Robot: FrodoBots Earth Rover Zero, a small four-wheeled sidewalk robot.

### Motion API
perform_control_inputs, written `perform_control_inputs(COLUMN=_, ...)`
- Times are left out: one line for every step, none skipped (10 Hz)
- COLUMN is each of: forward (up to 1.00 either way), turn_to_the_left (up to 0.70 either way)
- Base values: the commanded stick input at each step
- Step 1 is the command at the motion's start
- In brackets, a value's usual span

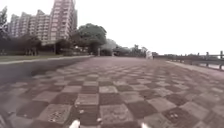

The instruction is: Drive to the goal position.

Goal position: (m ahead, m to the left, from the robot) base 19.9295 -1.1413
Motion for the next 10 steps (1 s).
perform_control_inputs(forward=0.7, turn_to_the_left=-0.27)
perform_control_inputs(forward=0.7, turn_to_the_left=-0.27)
perform_control_inputs(forward=0.7, turn_to_the_left=-0.27)
perform_control_inputs(forward=0.7, turn_to_the_left=-0.27)
perform_control_inputs(forward=0.7, turn_to_the_left=-0.27)
perform_control_inputs(forward=0.7, turn_to_the_left=-0.23)
perform_control_inputs(forward=0.7, turn_to_the_left=-0.01)
perform_control_inputs(forward=0.7, turn_to_the_left=0.0)
perform_control_inputs(forward=0.7, turn_to_the_left=0.0)
perform_control_inputs(forward=0.7, turn_to_the_left=0.0)
